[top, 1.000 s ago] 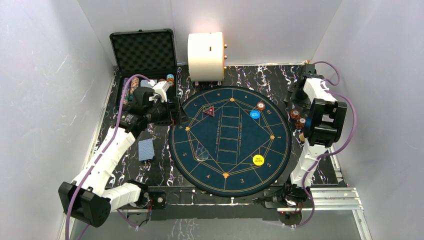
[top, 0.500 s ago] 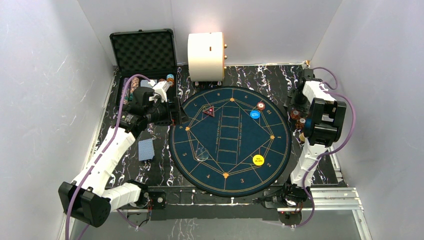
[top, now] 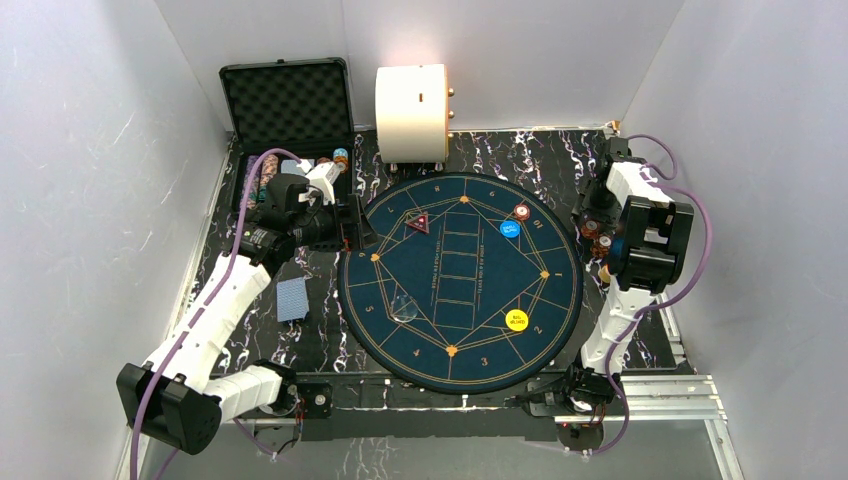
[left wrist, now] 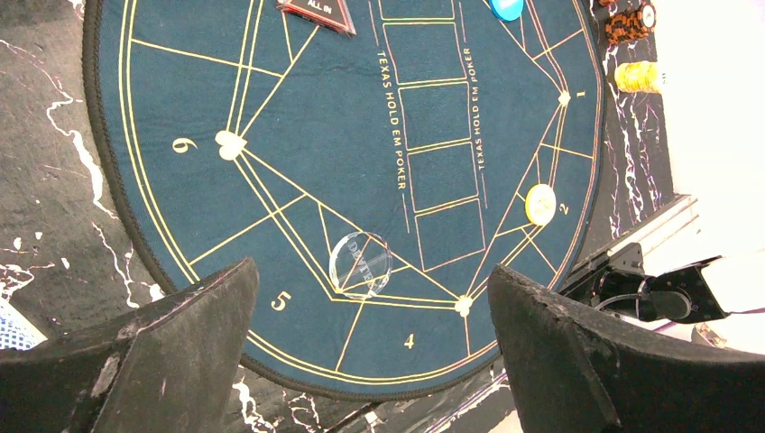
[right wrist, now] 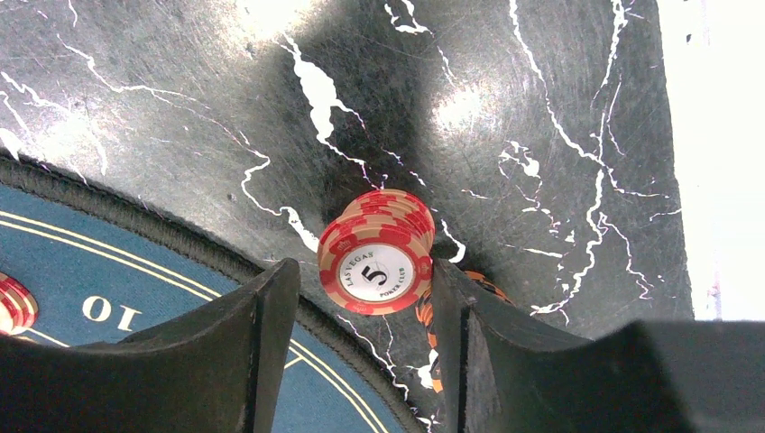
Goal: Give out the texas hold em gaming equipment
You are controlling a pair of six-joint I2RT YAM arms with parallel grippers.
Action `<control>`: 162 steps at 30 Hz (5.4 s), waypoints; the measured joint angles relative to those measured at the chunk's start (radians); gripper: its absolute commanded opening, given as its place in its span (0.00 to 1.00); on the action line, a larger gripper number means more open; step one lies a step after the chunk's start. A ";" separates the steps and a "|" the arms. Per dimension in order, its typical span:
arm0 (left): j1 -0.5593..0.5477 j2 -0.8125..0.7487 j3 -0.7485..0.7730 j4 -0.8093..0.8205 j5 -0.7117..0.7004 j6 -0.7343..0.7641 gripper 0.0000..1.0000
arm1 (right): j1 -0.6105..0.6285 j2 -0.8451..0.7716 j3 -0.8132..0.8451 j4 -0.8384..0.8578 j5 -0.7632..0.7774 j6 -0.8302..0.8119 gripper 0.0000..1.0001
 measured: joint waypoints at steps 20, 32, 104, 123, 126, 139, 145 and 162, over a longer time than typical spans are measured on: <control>-0.002 0.000 0.000 0.000 0.000 0.001 0.98 | -0.006 0.006 0.000 0.002 0.001 0.004 0.31; -0.006 -0.001 0.000 -0.001 0.000 0.000 0.98 | 0.049 -0.134 -0.007 -0.053 0.015 0.022 0.30; -0.017 -0.032 -0.028 -0.008 -0.008 0.005 0.98 | -0.015 -0.050 -0.020 0.019 0.004 -0.010 0.87; -0.017 -0.031 -0.028 -0.008 -0.019 0.018 0.98 | -0.021 0.031 0.023 0.024 -0.034 -0.061 0.68; -0.017 -0.031 -0.028 -0.008 -0.019 0.018 0.98 | -0.021 0.031 0.022 0.023 -0.034 -0.062 0.68; -0.017 -0.031 -0.028 -0.008 -0.019 0.018 0.98 | -0.021 0.034 0.010 0.023 -0.034 -0.061 0.62; -0.017 -0.031 -0.028 -0.008 -0.019 0.019 0.98 | -0.021 0.036 0.010 0.023 -0.033 -0.060 0.63; -0.017 -0.031 -0.028 -0.008 -0.019 0.019 0.98 | -0.021 0.040 0.008 0.023 -0.016 -0.058 0.47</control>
